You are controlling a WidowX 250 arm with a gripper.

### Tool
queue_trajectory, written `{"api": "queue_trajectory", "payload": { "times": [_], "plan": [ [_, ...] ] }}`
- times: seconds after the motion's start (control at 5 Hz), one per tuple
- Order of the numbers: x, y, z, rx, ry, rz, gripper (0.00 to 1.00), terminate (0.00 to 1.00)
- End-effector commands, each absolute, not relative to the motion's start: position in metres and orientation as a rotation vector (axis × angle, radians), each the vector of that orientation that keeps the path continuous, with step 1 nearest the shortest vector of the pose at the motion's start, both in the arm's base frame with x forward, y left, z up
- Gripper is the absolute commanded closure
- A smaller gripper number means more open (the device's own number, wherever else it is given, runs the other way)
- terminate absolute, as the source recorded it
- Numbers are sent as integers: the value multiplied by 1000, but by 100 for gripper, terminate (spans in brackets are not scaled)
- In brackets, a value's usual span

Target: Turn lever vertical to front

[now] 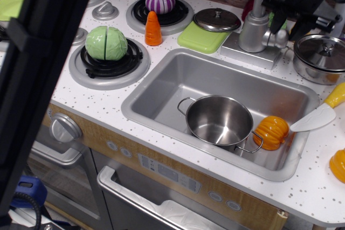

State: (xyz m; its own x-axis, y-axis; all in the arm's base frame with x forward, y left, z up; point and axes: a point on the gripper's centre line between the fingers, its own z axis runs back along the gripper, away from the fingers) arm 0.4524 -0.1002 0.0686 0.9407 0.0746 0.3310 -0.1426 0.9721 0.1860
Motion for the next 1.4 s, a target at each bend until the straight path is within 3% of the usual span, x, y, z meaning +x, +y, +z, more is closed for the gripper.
{"api": "queue_trajectory", "payload": {
  "times": [0.0, 0.6, 1.0, 1.2],
  "plan": [
    [444, -100, 109, 31, -334, 116, 100, 0],
    [443, -101, 94, 16, -314, 107, 100, 0],
    [441, -79, 78, -18, -295, 101, 100, 0],
    [444, -75, 68, -30, -299, 103, 100, 100]
  ]
}}
